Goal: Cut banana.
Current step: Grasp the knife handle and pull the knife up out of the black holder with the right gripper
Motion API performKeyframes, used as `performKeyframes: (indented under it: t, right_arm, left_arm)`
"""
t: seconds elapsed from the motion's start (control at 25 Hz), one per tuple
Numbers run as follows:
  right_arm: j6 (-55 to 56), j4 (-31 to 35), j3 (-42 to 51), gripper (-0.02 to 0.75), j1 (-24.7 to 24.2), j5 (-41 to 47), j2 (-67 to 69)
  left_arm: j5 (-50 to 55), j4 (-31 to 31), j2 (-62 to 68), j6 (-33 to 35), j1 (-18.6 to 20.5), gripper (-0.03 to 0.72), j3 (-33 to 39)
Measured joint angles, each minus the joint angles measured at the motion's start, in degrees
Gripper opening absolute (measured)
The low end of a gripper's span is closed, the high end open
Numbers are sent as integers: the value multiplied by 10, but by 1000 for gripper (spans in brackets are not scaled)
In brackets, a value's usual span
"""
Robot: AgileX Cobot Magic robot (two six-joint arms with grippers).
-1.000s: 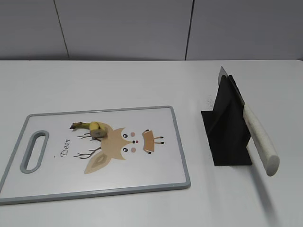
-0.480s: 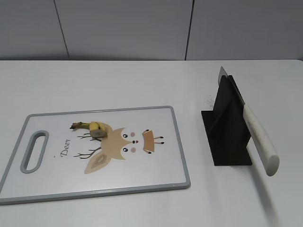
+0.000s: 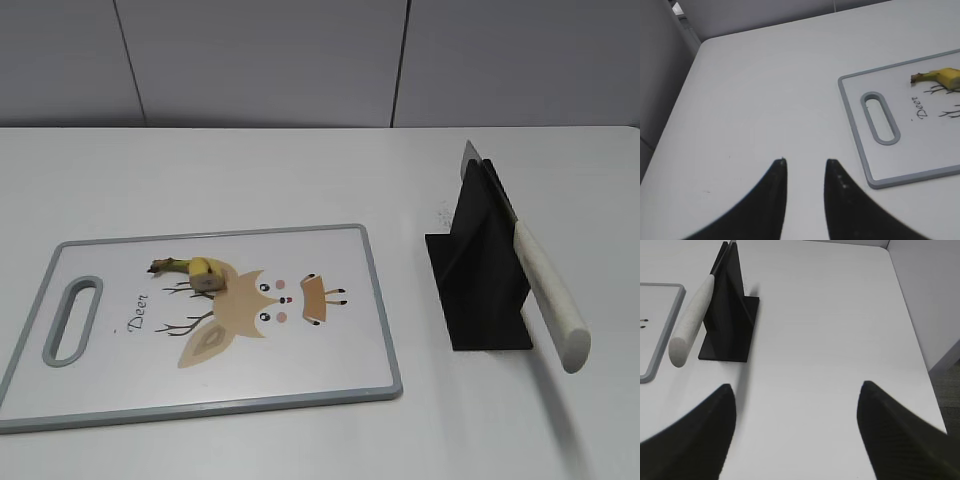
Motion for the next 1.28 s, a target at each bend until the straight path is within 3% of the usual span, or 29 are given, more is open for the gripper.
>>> performKeyframes:
  t: [0.4,0.68,0.76,1.04,1.28]
  right_arm:
    - [0,9,0,583,0,0,0]
    - [0,18,0,583,0,0,0]
    - [0,18,0,583,0,0,0]
    - [0,18,-24,583,0,11,15]
    - [-5,18,-74,583,0,51,111]
  left_arm:
    - [8,-75,0,0,0,262,0]
    - [8,-76,0,0,0,566,0]
    - [8,-76,0,0,0,604,0]
    - [8,-78,0,0,0,617,0]
    - [8,-79,0,-1,0,613,0]
